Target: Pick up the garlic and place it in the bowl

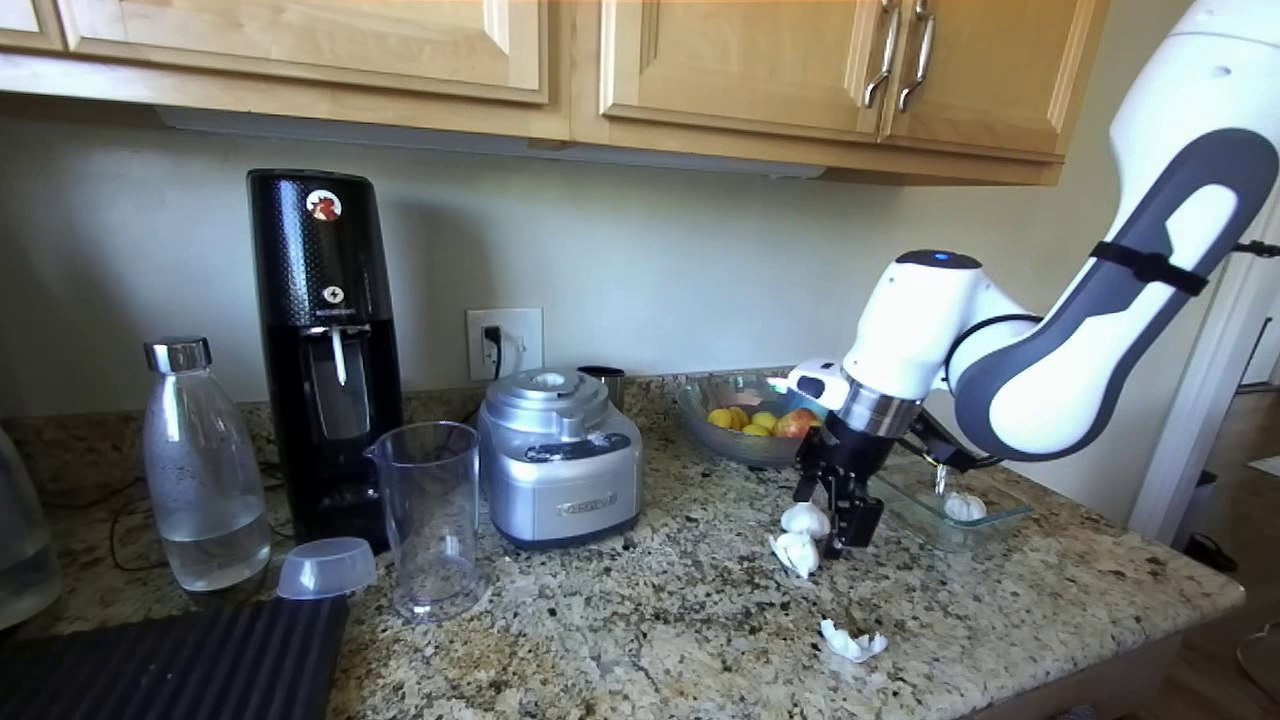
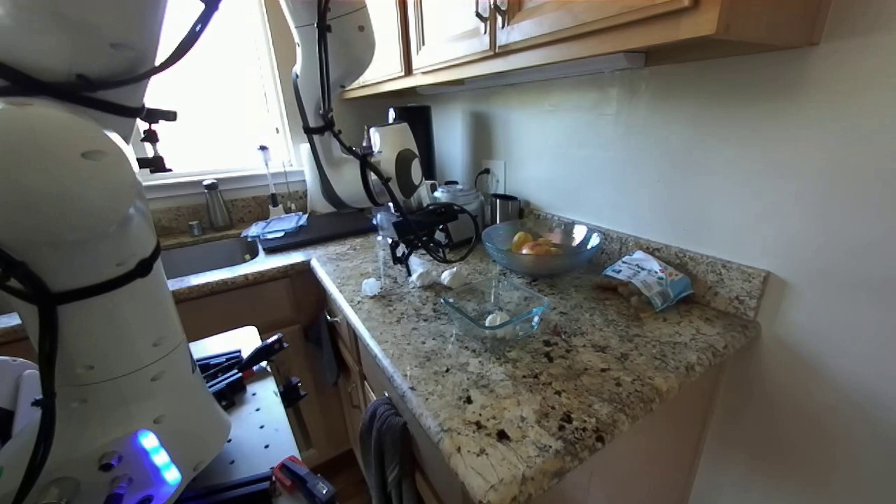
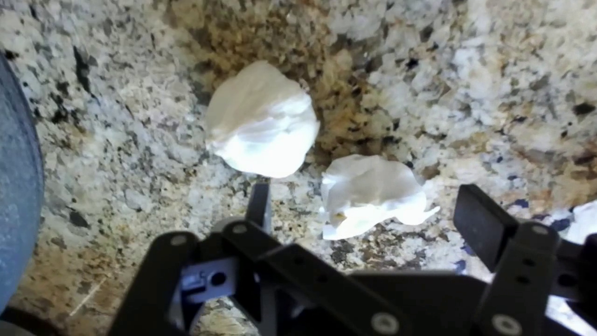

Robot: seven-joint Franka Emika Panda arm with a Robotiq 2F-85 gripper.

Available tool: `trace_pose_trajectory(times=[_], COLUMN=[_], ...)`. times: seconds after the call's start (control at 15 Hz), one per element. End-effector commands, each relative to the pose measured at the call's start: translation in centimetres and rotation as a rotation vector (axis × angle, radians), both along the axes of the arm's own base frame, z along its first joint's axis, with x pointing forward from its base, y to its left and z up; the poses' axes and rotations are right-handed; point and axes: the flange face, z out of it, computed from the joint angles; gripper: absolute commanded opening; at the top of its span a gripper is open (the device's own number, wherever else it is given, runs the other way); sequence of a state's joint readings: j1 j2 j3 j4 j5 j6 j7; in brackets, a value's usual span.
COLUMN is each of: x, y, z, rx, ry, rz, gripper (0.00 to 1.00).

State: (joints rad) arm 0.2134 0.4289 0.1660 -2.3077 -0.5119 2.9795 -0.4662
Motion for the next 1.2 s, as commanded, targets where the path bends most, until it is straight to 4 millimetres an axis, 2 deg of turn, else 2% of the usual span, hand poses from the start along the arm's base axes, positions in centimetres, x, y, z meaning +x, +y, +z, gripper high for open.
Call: trace_pose_trajectory(times=[0.0, 0.53, 0.67, 0.93, 1.13], x=[0.9, 2.0, 2.1, 2.2, 2.5], y=[1.2, 1.2, 1.4, 1.8, 1.6], z=[-0.5, -2.3, -2.6, -3.1, -2.8], rx=[-0.01, -0.074, -0.065, -0.056, -0.072], ry=[0.038, 0.106, 0.114, 0.126, 0.128], rz=[0.117, 0.23, 0.245, 0.267, 0.26], gripper=[1.0, 1.0, 0.9, 0.56, 0.37])
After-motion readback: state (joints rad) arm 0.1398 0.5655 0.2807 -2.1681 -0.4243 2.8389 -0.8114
